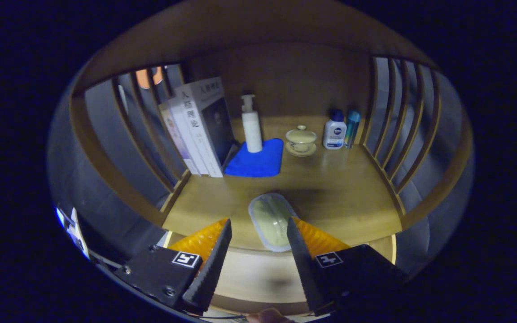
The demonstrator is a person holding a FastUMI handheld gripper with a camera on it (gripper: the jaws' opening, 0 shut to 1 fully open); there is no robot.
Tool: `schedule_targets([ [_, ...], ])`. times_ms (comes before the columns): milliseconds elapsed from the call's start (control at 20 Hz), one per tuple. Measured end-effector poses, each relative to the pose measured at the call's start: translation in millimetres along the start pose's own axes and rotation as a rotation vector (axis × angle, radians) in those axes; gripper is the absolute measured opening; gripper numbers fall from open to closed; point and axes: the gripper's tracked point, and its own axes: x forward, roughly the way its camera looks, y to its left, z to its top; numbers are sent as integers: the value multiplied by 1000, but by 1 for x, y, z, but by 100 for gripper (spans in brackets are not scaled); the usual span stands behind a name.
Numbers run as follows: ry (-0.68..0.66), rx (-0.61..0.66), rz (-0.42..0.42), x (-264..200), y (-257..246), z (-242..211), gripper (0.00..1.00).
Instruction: Pull open the drawer, take out the items inside it, and place them on the countertop above the cabinet.
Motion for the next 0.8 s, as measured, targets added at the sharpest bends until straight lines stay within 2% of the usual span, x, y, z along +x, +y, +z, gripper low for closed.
schedule_targets([
  [450,-222,-45,76,-84,32,-30,79],
  [550,-285,-53,79,-100,33,-35,85],
  [600,-323,-60,82,-108,33,-37,92],
  [800,-486,-115,81,-132,36,-53,97],
])
